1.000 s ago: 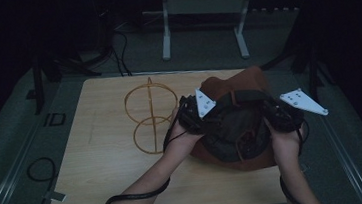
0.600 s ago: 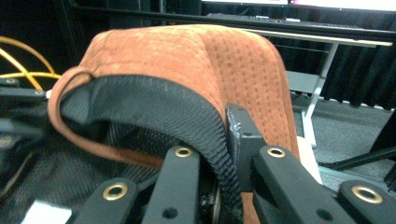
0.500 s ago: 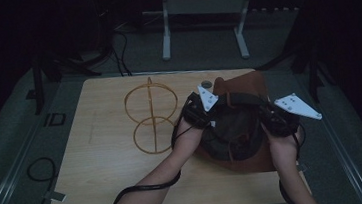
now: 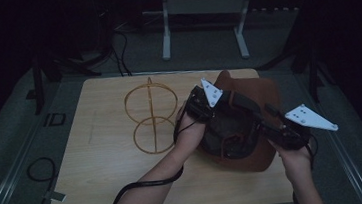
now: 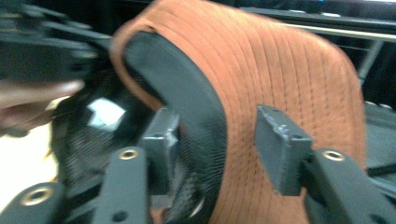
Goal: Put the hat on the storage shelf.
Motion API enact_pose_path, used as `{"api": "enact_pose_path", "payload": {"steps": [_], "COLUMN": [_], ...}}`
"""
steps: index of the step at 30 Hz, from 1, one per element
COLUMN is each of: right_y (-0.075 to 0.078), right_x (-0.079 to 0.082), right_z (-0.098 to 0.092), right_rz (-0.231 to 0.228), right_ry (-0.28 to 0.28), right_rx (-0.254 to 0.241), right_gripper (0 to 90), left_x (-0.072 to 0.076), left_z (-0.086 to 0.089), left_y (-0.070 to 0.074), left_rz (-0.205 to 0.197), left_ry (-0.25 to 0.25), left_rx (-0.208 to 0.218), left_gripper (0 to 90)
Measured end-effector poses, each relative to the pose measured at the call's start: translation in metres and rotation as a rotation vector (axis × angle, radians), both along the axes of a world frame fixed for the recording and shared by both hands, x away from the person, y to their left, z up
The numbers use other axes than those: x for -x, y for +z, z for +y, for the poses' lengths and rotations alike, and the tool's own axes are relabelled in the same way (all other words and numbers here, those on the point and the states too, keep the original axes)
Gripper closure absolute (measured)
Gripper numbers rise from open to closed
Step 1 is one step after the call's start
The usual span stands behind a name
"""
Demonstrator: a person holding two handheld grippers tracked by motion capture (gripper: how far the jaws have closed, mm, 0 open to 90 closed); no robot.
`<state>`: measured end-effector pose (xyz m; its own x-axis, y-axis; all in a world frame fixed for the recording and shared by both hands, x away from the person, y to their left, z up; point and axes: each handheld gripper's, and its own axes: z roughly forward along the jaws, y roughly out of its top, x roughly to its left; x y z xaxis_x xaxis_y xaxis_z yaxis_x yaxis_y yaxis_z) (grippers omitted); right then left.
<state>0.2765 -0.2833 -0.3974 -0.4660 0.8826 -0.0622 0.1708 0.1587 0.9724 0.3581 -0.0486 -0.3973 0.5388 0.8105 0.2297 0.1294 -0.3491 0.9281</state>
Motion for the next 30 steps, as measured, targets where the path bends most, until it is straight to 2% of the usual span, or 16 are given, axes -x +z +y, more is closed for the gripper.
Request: {"api": "enact_pose_path", "payload": {"steps": [3,5,8,12,15,18,20,22,26,28,30], "right_y": [0.006,0.012,0.017,0.017,0.014,0.011,0.007,0.003,-0.008,-0.013,-0.018], "right_x": [0.014,0.022,0.020,0.009,-0.002,-0.012,-0.019,-0.023,-0.031,-0.034,-0.035], "right_z": [-0.008,-0.019,-0.037,-0.060,-0.075,-0.084,-0.087,-0.086,-0.076,-0.067,-0.056], "right_rz": [-0.037,-0.085,-0.095,-0.072,-0.045,-0.012,0.009,0.033,0.090,0.108,0.121], "right_ry": [0.053,0.049,0.023,-0.018,-0.053,-0.066,-0.067,-0.048,0.040,0.068,0.102], "right_rx": [0.020,0.032,0.027,0.022,0.009,0.010,0.011,0.011,-0.002,0.011,0.014], "right_gripper": [45.2,45.2,44.9,44.9,44.9,44.9,44.9,45.0,45.2,43.8,43.6], "left_x": [0.002,0.004,0.007,0.017,0.020,0.025,0.028,0.029,0.033,0.037,0.039], "left_z": [0.004,0.006,0.012,0.020,0.028,0.036,0.044,0.050,0.062,0.064,0.065], "left_y": [-0.003,-0.005,-0.006,-0.006,-0.006,-0.006,-0.006,-0.006,-0.005,-0.002,-0.001], "left_rz": [-0.018,-0.034,-0.037,-0.084,-0.090,-0.128,-0.148,-0.162,-0.208,-0.204,-0.214], "left_ry": [-0.002,-0.020,-0.056,-0.138,-0.205,-0.266,-0.326,-0.357,-0.487,-0.509,-0.541], "left_rx": [-0.012,-0.007,0.013,0.016,0.031,0.033,0.059,0.074,0.144,0.124,0.122], "left_gripper": [86.3,86.3,86.2,86.2,86.2,86.1,86.1,86.1,86.0,85.9,86.0]}}
